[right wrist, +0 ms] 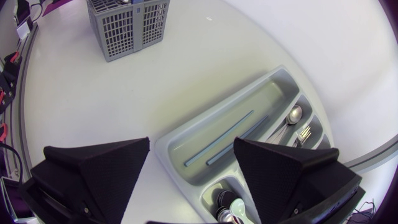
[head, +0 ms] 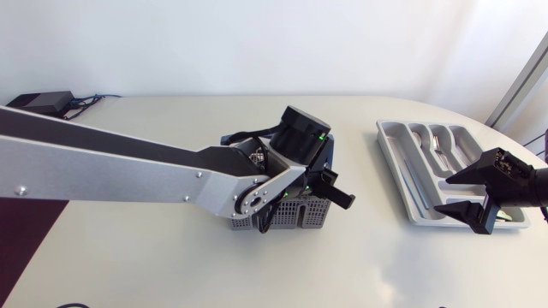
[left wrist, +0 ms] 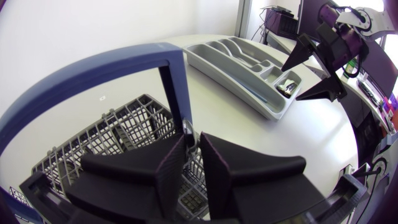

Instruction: Transfer all utensils from the basket to the drawer tray.

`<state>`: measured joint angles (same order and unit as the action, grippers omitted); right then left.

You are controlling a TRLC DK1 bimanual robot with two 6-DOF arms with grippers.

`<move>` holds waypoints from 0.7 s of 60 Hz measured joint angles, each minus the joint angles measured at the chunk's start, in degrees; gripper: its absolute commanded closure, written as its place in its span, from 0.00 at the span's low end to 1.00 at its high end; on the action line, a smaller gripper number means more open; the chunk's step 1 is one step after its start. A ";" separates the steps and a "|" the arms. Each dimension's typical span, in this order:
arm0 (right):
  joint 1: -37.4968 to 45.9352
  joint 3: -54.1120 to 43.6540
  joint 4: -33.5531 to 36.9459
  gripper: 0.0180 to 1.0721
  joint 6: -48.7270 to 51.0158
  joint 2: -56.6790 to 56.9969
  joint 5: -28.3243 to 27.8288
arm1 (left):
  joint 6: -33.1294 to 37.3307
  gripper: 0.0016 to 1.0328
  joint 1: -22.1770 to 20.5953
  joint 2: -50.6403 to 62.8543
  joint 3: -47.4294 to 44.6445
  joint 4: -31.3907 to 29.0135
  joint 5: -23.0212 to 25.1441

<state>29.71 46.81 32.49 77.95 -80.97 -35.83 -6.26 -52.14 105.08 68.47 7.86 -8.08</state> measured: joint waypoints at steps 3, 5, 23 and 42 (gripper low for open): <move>-0.02 -0.02 0.02 0.07 0.00 0.00 0.00 | 0.00 0.97 0.00 0.09 0.07 0.24 0.00; -0.02 -0.04 0.02 0.07 0.00 0.02 0.00 | -0.04 0.97 0.00 0.11 0.11 0.28 0.07; -0.48 -0.81 -1.05 0.07 0.02 0.04 0.07 | -1.70 0.97 1.11 0.33 0.11 1.03 3.39; -1.29 -1.18 -1.05 0.07 0.00 0.09 0.07 | -4.00 0.97 2.49 -0.57 -1.20 2.91 7.87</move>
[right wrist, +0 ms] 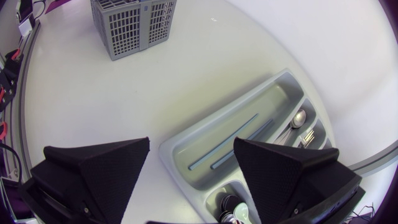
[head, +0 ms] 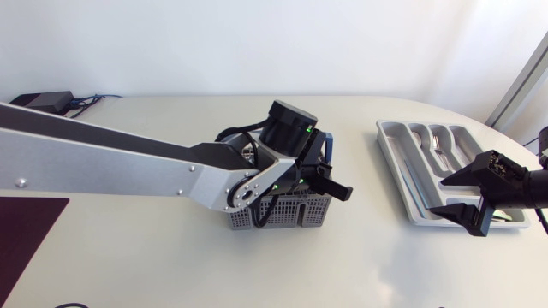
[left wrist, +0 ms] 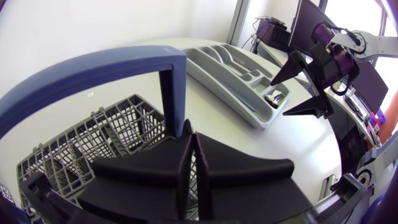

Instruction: Transfer all utensils from the basket to the drawer tray.

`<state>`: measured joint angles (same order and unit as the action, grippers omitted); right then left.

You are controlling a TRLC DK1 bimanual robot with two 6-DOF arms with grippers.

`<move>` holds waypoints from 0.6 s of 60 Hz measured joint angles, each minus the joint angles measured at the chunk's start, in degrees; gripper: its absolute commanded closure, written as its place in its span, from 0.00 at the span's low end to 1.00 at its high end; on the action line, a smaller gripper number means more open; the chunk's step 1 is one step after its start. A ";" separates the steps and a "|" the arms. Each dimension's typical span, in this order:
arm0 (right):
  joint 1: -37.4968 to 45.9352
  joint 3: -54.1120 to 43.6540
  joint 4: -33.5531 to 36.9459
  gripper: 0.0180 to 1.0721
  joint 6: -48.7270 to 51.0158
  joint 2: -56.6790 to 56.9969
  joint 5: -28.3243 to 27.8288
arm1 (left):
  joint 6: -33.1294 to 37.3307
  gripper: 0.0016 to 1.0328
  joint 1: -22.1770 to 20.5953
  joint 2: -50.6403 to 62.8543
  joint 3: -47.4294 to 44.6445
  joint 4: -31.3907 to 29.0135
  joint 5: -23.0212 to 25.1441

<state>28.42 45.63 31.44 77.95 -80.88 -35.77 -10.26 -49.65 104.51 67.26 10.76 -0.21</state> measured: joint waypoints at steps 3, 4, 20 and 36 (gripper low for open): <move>-0.28 0.00 0.00 0.07 0.00 0.02 0.00 | -0.42 0.97 0.00 -0.72 -0.72 0.85 0.63; -0.35 -0.02 0.00 0.07 0.00 0.02 0.00 | -0.50 0.97 0.00 -0.96 -0.94 1.22 0.79; -1.73 -0.76 0.02 0.07 -0.02 0.37 0.02 | -1.73 0.97 0.00 -5.05 -2.86 4.20 1.66; -3.23 -1.95 0.00 0.07 -0.48 1.90 0.04 | -3.30 0.97 0.55 -9.49 -2.89 5.46 2.73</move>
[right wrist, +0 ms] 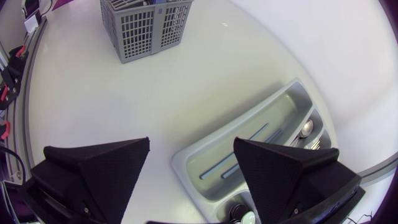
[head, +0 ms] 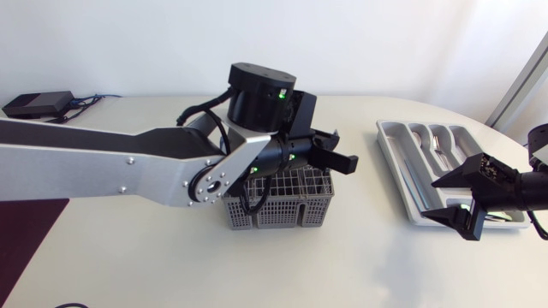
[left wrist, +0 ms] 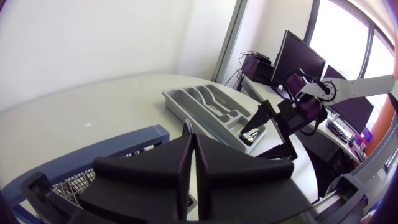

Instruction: Transfer all utensils from the basket to the drawer tray.

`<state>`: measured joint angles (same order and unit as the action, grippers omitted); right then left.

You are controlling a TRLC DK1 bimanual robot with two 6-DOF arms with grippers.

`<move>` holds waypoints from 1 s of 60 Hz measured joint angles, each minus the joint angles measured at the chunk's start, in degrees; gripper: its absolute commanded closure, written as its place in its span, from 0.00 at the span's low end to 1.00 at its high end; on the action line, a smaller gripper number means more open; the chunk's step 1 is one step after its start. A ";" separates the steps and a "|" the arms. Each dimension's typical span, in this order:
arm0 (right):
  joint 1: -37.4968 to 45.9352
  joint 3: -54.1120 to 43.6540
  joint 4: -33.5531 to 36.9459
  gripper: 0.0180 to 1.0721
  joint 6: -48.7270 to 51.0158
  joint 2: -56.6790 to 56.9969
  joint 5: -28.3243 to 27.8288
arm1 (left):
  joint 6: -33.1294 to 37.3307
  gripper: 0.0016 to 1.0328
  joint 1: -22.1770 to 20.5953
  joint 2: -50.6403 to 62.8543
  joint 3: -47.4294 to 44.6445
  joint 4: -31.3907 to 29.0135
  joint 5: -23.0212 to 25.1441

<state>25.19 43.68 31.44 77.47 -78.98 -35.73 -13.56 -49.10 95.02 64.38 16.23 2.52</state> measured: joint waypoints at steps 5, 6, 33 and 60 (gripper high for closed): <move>-0.42 -0.44 0.02 0.07 -0.61 0.39 0.00 | -0.39 0.97 0.15 -0.57 0.00 -0.02 0.28; -0.48 -0.55 0.00 0.07 -0.66 0.48 -0.02 | -0.42 0.97 0.15 -0.61 0.00 -0.02 0.33; -3.61 -0.68 0.24 0.07 -6.58 5.64 -3.98 | -0.46 0.97 0.13 -3.65 0.39 -1.05 1.81; -23.32 2.99 -1.84 0.05 -28.09 12.28 -8.22 | 1.07 0.97 3.85 -4.66 7.87 -12.85 17.66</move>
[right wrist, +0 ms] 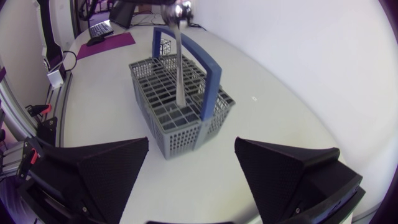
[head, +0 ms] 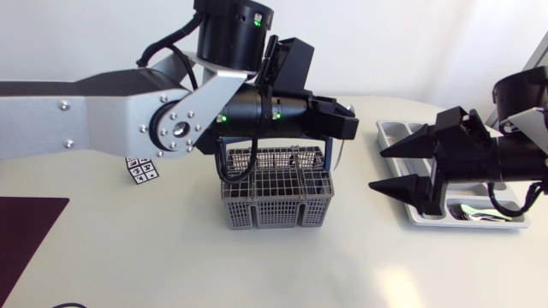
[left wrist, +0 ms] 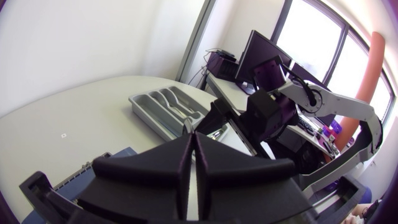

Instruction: Transfer all utensils from the basket to the drawer tray.

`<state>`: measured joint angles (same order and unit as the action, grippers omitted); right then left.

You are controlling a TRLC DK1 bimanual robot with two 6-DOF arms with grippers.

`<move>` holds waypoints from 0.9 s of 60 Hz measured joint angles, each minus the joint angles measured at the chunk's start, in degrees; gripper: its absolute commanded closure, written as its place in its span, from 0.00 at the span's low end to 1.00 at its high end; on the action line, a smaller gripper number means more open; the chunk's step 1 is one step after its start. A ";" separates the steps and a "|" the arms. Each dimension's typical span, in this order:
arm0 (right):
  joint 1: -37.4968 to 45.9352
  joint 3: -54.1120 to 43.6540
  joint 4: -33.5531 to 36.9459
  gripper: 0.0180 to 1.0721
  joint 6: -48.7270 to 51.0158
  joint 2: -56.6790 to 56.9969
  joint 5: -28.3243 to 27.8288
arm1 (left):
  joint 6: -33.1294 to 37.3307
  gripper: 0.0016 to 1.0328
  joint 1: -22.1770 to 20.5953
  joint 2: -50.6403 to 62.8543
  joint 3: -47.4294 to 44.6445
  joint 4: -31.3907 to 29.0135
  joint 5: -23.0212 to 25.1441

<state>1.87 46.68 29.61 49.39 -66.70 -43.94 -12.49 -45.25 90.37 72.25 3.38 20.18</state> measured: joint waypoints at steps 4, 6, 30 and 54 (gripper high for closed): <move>-3.06 0.63 -1.75 0.05 -2.84 0.07 -0.63 | 0.52 0.97 0.55 0.00 0.66 -1.90 1.77; -4.24 0.87 -2.62 0.05 -4.11 0.04 -0.87 | 0.76 0.97 0.70 0.00 0.92 -2.97 2.60; -11.26 3.69 -7.61 0.35 -12.46 -1.07 -2.80 | 2.27 0.97 3.10 -0.26 1.75 -8.52 9.90; -14.21 4.04 -7.78 0.92 -13.70 -4.50 -4.76 | 2.27 0.97 3.15 -3.02 1.75 -9.16 11.10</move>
<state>-12.34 50.72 21.82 35.68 -71.20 -48.71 -10.22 -42.11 87.35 74.00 -5.78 31.29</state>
